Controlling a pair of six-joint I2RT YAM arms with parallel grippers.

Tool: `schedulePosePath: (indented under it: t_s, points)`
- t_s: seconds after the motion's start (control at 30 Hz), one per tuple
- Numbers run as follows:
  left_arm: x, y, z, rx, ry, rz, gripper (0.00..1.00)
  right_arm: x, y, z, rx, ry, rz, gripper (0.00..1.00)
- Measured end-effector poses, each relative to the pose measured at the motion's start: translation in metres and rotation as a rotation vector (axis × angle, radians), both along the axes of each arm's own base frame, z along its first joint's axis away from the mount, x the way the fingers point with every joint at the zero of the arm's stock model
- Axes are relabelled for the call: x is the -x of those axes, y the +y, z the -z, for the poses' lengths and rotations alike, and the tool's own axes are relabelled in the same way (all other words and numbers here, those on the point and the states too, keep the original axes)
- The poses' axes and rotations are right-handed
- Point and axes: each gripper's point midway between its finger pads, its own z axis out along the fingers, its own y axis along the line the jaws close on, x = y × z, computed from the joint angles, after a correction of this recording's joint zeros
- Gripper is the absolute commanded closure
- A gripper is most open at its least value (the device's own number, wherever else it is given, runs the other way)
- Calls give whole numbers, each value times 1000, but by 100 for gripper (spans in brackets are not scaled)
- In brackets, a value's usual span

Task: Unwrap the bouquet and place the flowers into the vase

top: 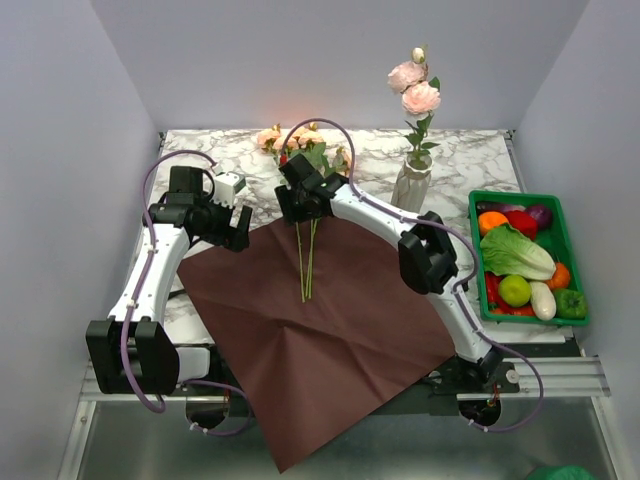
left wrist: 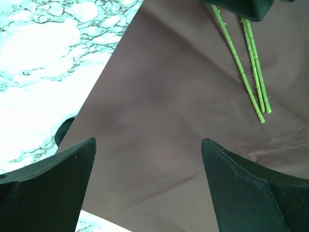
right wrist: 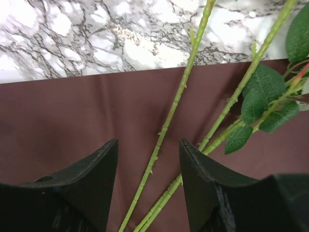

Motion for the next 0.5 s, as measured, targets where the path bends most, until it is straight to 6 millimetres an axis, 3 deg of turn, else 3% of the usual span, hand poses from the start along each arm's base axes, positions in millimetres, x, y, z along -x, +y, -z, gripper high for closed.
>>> schedulePosePath:
  t_s: [0.27,0.5]
  points:
    - [1,-2,-6,8,-21,6,1,0,7,20,24,55,18,48]
    - [2,-2,-10,8,-38,12,1,12,3,38,61,111,38,48]
